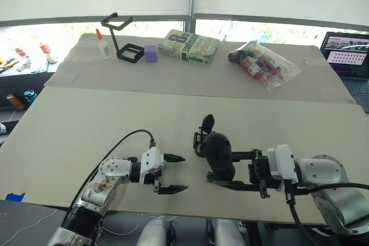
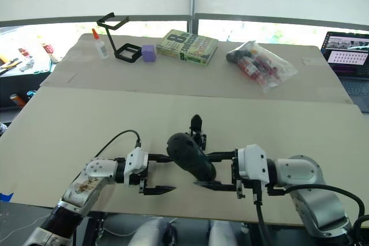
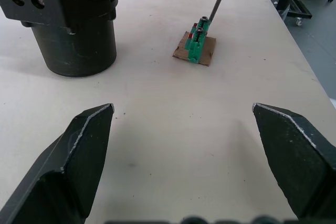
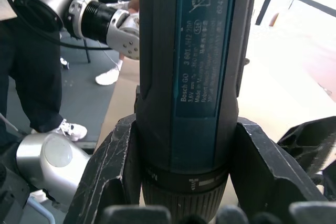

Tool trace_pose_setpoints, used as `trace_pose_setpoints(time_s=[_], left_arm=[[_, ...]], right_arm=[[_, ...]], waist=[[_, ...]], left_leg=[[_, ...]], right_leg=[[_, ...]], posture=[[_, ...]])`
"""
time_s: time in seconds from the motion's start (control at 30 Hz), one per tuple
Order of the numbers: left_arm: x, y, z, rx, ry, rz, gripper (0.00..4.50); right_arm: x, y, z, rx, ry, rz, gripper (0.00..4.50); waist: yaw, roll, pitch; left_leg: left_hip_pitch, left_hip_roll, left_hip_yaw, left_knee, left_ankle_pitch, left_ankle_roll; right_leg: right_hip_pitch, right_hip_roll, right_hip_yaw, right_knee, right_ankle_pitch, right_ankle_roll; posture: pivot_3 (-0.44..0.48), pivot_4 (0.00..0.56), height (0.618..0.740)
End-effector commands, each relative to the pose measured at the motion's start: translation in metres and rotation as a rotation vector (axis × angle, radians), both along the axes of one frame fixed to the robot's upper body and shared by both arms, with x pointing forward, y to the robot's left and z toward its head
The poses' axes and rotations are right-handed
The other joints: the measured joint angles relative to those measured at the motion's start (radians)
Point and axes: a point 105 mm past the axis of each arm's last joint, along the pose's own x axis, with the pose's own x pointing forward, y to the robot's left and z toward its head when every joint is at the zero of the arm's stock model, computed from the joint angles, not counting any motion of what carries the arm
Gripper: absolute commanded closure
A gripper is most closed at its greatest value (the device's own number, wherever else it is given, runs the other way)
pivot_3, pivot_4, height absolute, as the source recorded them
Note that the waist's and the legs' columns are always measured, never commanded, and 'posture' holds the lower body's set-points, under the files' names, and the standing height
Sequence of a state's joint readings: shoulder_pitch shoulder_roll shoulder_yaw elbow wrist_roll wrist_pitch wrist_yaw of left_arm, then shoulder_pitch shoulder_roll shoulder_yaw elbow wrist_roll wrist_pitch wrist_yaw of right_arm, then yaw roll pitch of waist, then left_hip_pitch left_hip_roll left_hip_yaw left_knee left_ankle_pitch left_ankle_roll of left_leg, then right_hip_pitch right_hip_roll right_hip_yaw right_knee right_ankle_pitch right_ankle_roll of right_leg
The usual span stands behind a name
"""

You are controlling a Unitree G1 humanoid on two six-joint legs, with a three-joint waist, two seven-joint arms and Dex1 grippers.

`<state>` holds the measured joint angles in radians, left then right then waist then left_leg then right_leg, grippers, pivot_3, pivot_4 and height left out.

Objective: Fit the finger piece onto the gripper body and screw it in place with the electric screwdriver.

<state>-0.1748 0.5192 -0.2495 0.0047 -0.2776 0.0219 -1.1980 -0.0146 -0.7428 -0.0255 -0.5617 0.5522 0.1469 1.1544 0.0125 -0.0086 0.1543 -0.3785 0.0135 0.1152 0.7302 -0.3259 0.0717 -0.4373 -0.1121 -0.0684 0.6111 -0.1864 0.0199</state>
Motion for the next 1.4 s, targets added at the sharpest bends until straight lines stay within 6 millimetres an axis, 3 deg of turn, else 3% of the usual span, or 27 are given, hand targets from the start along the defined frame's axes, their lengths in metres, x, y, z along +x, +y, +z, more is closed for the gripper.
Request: trace_pose_setpoints(time_s=[0.03, 0.2, 0.37, 0.7, 1.23, 1.4], left_arm=[[-0.002, -0.003, 0.009, -0.023, -0.032, -0.012, 0.00], [-0.002, -0.004, 0.011, -0.033, -0.034, -0.018, 0.00], [-0.003, -0.007, 0.012, -0.042, -0.029, -0.037, 0.00], [-0.007, -0.017, 0.014, -0.053, -0.025, -0.097, 0.00], [-0.007, -0.035, -0.002, -0.024, -0.033, -0.152, 0.00], [-0.008, -0.038, 0.001, -0.018, -0.035, -0.146, 0.00]], right_arm=[[-0.002, -0.006, 0.019, 0.047, -0.046, -0.008, 2.57], [0.001, -0.013, 0.033, 0.124, -0.040, -0.058, 2.57], [0.003, -0.007, 0.042, 0.211, -0.004, -0.072, 2.57], [-0.001, 0.003, 0.031, 0.221, 0.041, -0.061, 2.57], [-0.002, 0.000, 0.031, 0.207, 0.026, -0.074, 2.57], [0.000, -0.001, 0.030, 0.209, 0.018, -0.083, 2.57]], waist=[[0.000, 0.000, 0.000], [0.000, 0.000, 0.000], [0.000, 0.000, 0.000], [0.001, 0.000, 0.000], [0.000, 0.000, 0.000], [0.001, 0.000, 0.000]], left_leg=[[0.000, 0.000, 0.000, 0.000, 0.000, 0.000], [0.000, 0.000, 0.000, 0.000, 0.000, 0.000], [0.000, 0.000, 0.000, 0.000, 0.000, 0.000], [-0.001, 0.000, 0.000, 0.000, 0.000, 0.000], [0.000, 0.000, 0.000, 0.000, 0.000, 0.001], [0.000, 0.000, 0.000, 0.000, 0.000, 0.001]], right_leg=[[0.000, 0.000, 0.000, 0.000, 0.000, 0.000], [0.000, 0.000, 0.000, 0.000, 0.000, 0.000], [0.000, 0.000, 0.000, 0.000, 0.000, 0.000], [0.000, 0.000, 0.000, 0.000, 0.000, 0.000], [0.000, 0.000, 0.000, 0.000, 0.000, 0.000], [0.000, 0.000, 0.000, 0.000, 0.000, 0.000]], posture=[[0.000, 0.150, 0.740], [0.000, 0.150, 0.740], [0.000, 0.150, 0.740], [0.000, 0.150, 0.740], [0.000, 0.150, 0.740], [0.000, 0.150, 0.740]])
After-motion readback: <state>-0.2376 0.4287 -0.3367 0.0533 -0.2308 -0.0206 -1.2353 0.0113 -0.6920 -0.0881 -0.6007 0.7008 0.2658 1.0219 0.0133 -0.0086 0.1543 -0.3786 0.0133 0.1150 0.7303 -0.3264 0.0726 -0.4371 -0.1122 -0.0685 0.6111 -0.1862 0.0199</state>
